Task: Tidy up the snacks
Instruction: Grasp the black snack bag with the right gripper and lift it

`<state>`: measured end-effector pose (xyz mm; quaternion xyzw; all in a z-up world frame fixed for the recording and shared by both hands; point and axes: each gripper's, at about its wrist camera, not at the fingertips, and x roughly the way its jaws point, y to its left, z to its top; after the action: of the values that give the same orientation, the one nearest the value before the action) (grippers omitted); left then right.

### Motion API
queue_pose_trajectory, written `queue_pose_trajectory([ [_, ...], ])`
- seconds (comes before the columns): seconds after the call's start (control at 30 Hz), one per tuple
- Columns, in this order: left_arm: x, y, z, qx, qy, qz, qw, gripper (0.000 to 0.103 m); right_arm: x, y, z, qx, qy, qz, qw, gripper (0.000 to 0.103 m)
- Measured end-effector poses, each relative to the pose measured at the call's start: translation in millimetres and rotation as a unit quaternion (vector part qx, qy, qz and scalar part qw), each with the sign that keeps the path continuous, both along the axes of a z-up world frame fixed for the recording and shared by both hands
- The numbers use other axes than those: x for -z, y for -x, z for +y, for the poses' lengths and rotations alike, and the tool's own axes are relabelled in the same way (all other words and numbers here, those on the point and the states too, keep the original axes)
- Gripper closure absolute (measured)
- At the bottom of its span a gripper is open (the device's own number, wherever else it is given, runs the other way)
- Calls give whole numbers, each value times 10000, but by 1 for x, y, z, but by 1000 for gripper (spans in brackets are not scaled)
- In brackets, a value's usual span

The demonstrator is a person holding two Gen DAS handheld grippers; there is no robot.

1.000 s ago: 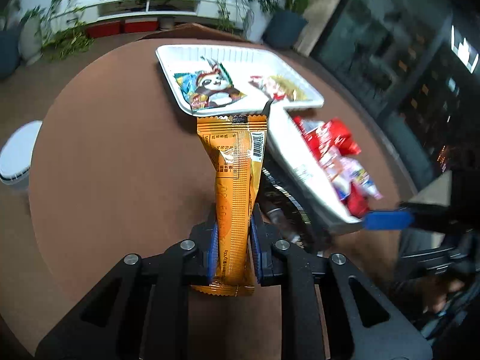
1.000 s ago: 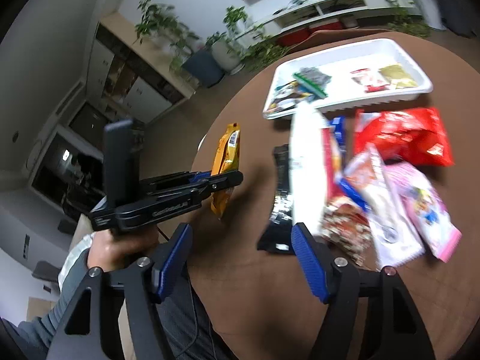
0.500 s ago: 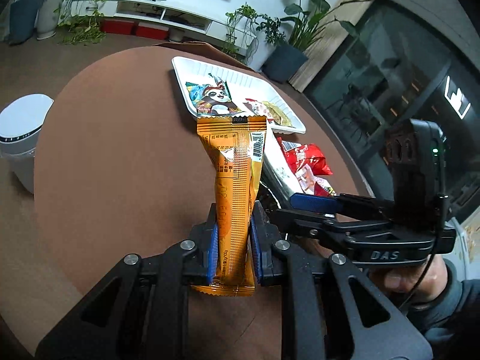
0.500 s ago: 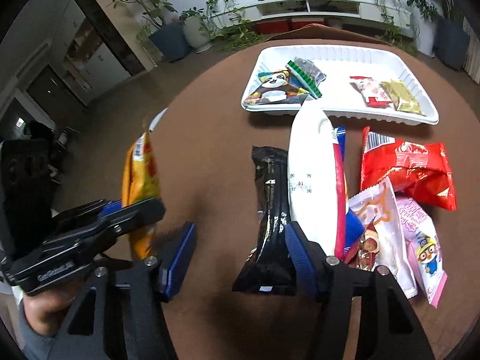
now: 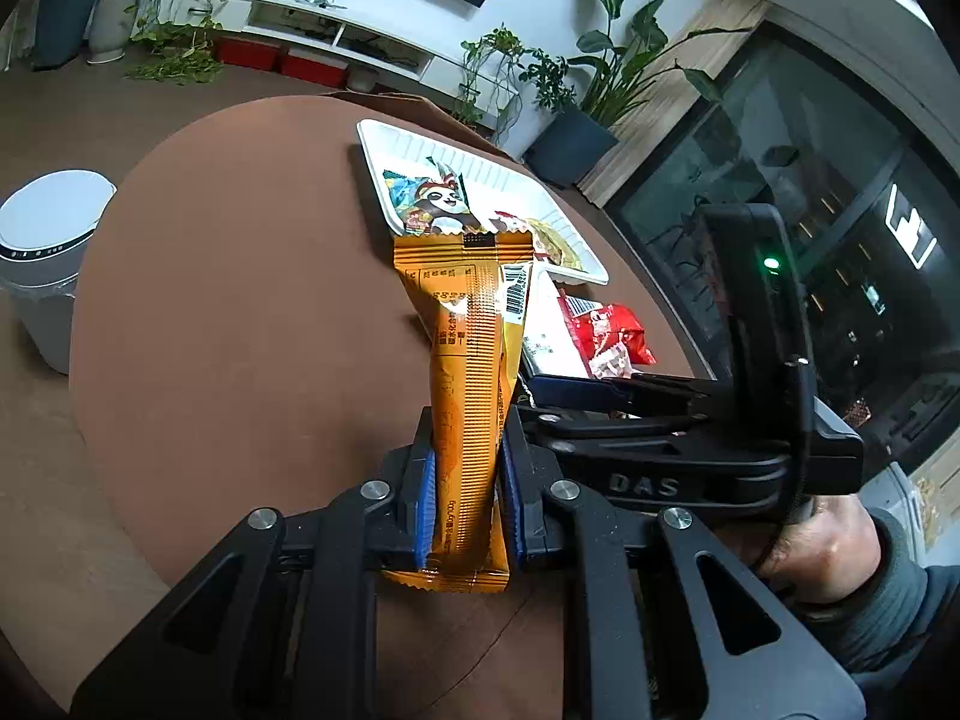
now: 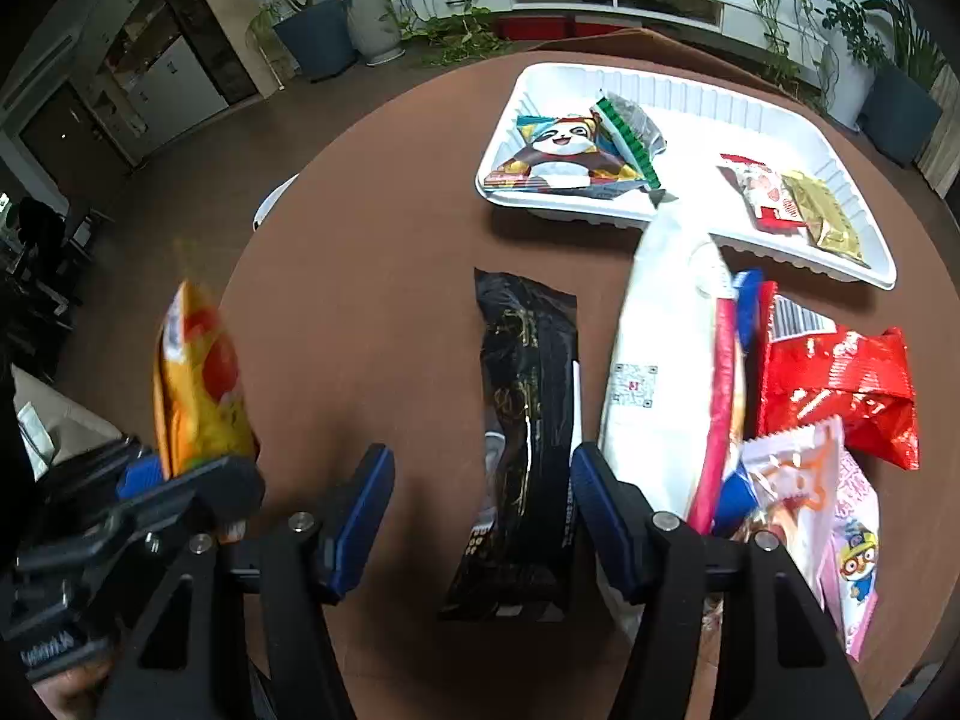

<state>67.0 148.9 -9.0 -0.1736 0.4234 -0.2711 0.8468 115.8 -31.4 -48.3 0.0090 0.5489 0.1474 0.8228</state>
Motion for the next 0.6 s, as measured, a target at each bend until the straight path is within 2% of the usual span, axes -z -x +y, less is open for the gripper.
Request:
queue_pose_trajectory([
  [0.07, 0, 0, 1, -45, 31, 12, 10000, 87, 5, -5, 4, -54, 121, 24, 9999, 38],
  [0.13, 0, 2, 4, -112, 66, 49, 9999, 87, 17, -8, 6, -68, 139, 269, 9995, 39],
  [0.2, -2, 6, 8, -158, 100, 59, 9998, 87, 21, -6, 12, -181, 386, 50, 9991, 39],
  [0.37, -5, 13, 14, -207, 170, 71, 9996, 87, 28, -3, 15, -210, 416, -81, 9989, 39],
  [0.43, -6, 15, 17, -229, 182, 75, 9995, 87, 29, -3, 15, -242, 520, -143, 9983, 45],
  [0.5, -6, 16, 17, -263, 202, 75, 9994, 87, 31, -2, 16, -314, 711, -247, 9967, 59],
  [0.53, -6, 17, 18, -272, 207, 77, 9994, 87, 31, 0, 16, -341, 747, -283, 9962, 63],
  [0.6, -7, 16, 17, -284, 205, 83, 9994, 87, 33, 2, 18, -395, 745, -307, 9960, 66],
])
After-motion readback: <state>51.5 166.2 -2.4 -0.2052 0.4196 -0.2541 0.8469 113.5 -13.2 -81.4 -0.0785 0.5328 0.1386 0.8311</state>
